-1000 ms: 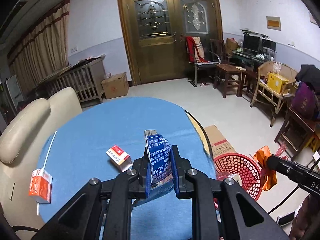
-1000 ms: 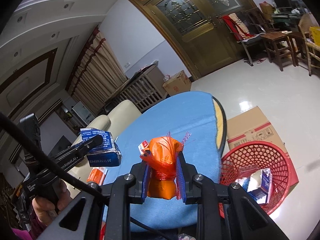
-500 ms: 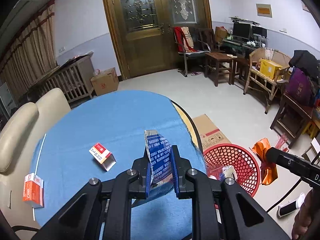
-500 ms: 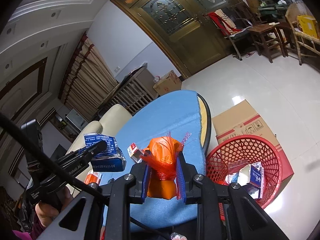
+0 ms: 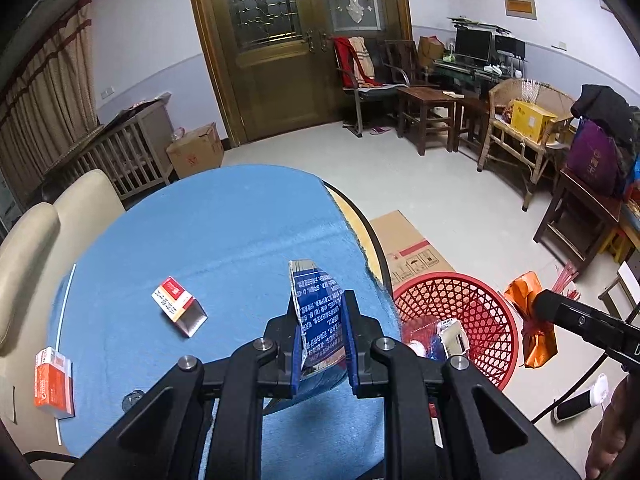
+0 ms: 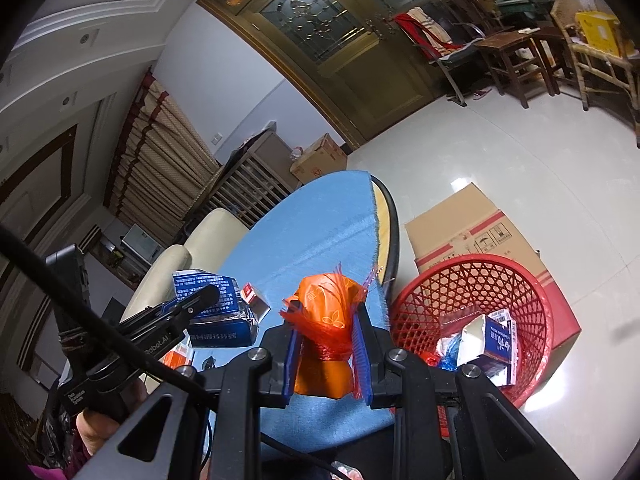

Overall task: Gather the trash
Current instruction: 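Carry the orange bag and blue packet over the red wastebasket with both tools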

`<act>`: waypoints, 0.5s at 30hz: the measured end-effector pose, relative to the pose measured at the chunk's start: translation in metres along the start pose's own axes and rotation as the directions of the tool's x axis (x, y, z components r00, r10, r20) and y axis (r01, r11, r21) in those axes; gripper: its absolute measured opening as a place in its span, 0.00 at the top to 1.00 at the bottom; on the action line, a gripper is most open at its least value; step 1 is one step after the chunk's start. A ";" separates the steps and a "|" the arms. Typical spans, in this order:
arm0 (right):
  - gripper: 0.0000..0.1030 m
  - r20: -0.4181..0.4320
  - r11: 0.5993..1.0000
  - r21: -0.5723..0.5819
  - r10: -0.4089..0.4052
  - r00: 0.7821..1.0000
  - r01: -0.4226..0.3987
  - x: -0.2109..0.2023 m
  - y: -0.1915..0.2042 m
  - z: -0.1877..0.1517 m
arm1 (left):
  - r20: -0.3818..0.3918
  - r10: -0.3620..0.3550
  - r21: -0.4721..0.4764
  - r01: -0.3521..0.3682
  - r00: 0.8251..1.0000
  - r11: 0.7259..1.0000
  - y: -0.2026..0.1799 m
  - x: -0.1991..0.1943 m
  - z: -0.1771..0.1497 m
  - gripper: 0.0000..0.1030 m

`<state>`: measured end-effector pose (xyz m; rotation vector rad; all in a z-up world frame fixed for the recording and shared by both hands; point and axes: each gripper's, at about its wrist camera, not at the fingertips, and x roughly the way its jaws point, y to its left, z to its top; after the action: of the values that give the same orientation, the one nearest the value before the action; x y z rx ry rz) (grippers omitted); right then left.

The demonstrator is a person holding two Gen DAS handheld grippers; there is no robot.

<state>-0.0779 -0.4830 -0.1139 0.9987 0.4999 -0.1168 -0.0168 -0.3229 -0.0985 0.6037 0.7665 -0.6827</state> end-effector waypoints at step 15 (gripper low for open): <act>0.75 -0.023 0.998 0.053 -0.017 1.000 0.019 0.003 -0.024 -0.003 | -0.039 -0.026 0.025 0.027 0.999 0.999 -0.016 0.019 0.001 0.82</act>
<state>-0.0838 -0.4933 -0.1345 1.0486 0.5290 -0.1355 -0.0182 -0.3398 -0.1168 0.6325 0.8041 -0.7077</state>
